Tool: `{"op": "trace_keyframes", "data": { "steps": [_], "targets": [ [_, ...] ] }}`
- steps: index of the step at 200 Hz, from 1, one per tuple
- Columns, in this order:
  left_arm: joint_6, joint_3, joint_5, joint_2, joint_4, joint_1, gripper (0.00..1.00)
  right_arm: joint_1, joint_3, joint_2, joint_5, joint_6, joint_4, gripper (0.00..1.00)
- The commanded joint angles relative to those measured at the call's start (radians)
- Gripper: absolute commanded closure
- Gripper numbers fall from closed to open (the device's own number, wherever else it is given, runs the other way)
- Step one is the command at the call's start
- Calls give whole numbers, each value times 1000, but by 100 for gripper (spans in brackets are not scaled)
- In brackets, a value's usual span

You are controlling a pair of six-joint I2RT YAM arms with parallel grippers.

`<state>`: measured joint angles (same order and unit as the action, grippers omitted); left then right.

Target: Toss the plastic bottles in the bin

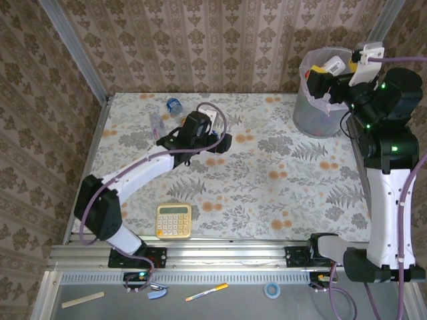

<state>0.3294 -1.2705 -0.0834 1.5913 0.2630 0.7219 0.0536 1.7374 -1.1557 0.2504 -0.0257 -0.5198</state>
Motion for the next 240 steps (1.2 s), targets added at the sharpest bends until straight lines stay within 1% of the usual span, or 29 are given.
{"op": "trace_keyframes", "data": {
  "steps": [1,28,64,92,101,133,156,178,240],
  "targets": [
    [62,-93,-14,86,120,-32,0,-6,-64,33,89,-65,18,0],
    [67,-231,-41,224,215,-67,2,-14,-140,77,97,-81,5,0],
    [53,-394,-76,386,288,-101,2,-18,-219,127,106,-81,-12,0],
    [46,-527,-86,508,354,-129,5,-18,-296,170,113,-87,-12,0],
    [43,-568,-85,544,374,-135,6,-18,-312,178,123,-93,-41,0],
    [21,-731,-96,665,459,-144,11,-20,-359,202,139,-110,-45,0],
    [13,-817,-100,734,518,-147,13,-21,-379,215,141,-112,-44,0],
    [11,-855,-95,773,537,-144,15,-21,-398,221,142,-111,-43,0],
    [8,-857,-73,830,526,-107,21,-23,-427,232,138,-104,-46,0]
  ]
}}
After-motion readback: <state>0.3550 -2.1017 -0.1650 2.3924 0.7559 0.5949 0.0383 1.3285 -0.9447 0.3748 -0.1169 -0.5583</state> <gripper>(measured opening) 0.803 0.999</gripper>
